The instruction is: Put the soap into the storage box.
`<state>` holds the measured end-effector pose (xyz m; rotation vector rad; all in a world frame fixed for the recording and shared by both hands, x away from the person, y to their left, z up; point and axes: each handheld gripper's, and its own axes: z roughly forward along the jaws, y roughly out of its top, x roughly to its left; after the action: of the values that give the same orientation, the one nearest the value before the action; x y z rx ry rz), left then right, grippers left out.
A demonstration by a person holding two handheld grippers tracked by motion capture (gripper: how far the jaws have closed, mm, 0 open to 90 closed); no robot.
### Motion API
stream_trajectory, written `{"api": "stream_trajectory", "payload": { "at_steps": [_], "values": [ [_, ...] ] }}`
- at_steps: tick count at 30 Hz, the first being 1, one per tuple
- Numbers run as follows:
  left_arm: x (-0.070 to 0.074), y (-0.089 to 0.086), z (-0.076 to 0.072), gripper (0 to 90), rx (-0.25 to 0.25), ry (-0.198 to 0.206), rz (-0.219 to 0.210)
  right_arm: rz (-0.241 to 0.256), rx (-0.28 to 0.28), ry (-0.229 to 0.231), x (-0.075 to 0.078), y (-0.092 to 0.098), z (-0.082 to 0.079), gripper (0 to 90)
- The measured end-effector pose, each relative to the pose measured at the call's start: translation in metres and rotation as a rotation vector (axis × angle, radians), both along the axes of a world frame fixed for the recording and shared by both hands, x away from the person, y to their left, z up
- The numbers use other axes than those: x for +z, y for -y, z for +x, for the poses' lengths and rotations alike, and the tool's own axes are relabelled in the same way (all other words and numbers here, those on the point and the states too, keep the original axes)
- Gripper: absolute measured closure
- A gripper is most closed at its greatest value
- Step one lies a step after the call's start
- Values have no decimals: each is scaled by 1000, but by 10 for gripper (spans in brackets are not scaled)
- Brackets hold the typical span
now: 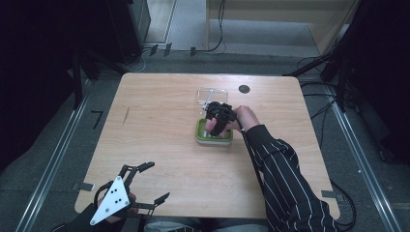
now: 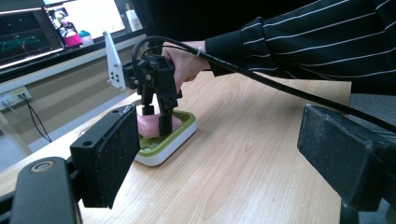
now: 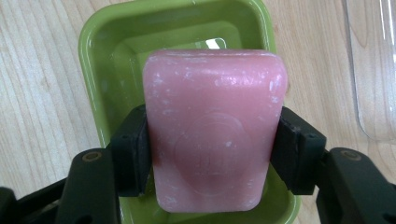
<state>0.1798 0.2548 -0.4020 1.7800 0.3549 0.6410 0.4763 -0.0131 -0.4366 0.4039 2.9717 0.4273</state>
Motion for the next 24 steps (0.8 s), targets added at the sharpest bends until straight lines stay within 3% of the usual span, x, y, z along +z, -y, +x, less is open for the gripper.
{"api": "stream_trajectory", "payload": {
  "at_steps": [18,24],
  "values": [
    [0,1,1,136,-1,-1,-5,-10,14,10,-4,-3,-1,383],
    [0,0,1,135,-2,1,-1,-8,3,19,2,-2,-2,351]
  ]
}}
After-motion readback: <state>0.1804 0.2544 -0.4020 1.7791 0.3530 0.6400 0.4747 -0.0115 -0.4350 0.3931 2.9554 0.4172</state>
